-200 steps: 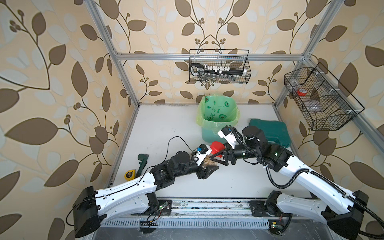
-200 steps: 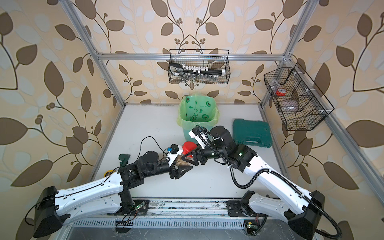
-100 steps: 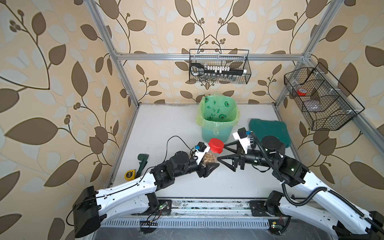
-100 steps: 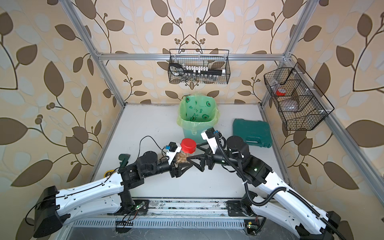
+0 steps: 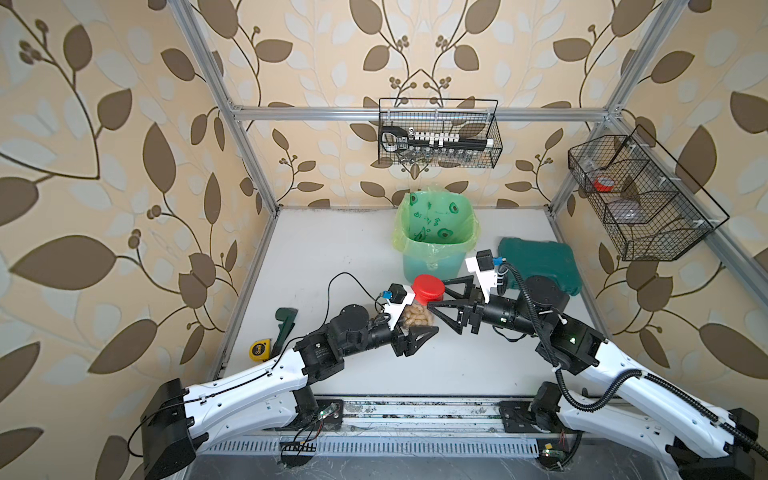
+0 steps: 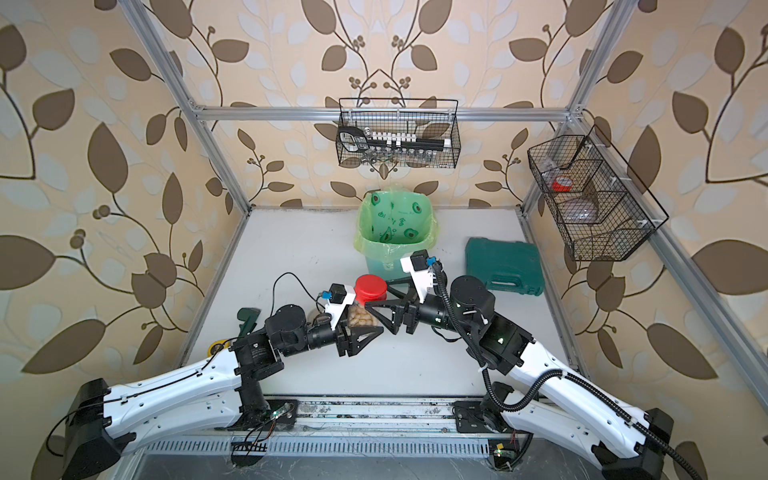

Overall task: Empty moldy peanuts from jars
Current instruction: Pick up the jar from the center of the board.

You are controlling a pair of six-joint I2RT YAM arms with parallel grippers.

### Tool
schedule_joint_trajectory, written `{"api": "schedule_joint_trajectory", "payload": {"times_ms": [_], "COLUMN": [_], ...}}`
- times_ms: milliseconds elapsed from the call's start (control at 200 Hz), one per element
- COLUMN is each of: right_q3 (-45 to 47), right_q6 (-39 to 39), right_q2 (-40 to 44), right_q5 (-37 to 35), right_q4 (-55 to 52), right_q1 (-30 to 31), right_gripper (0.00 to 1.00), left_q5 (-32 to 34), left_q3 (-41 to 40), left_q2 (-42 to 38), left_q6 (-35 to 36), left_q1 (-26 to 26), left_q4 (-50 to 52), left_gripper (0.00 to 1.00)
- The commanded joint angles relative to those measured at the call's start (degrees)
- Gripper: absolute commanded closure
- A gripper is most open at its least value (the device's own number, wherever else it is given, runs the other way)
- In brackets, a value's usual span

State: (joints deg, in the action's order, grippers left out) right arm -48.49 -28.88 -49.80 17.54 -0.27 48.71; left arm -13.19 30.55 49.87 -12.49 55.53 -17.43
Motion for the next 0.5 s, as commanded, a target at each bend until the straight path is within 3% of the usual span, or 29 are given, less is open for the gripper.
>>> {"api": "schedule_joint_trajectory", "payload": {"times_ms": [0, 380, 495], "right_q3": [-3.3, -5.8, -5.6], "right_q6": [1.5, 1.9, 1.8], "right_q2": [-1.0, -2.5, -2.6], "right_q5": [-3.8, -6.7, -6.4], "right_q4": [1.1, 2.2, 2.3], "right_q1": [3.2, 4.5, 4.5], "right_gripper": [0.14, 0.2, 0.28], "left_q5": [-3.2, -5.6, -6.0], "left_q3": [0.8, 1.4, 1.5], "left_q2": [-0.6, 0.0, 0.0], "left_q6": [-0.6, -0.4, -0.6], "left_q1": [0.2, 0.2, 0.2], "left_q4": [-4.3, -3.8, -3.6], "left_gripper": [0.32, 0.29, 0.28]}}
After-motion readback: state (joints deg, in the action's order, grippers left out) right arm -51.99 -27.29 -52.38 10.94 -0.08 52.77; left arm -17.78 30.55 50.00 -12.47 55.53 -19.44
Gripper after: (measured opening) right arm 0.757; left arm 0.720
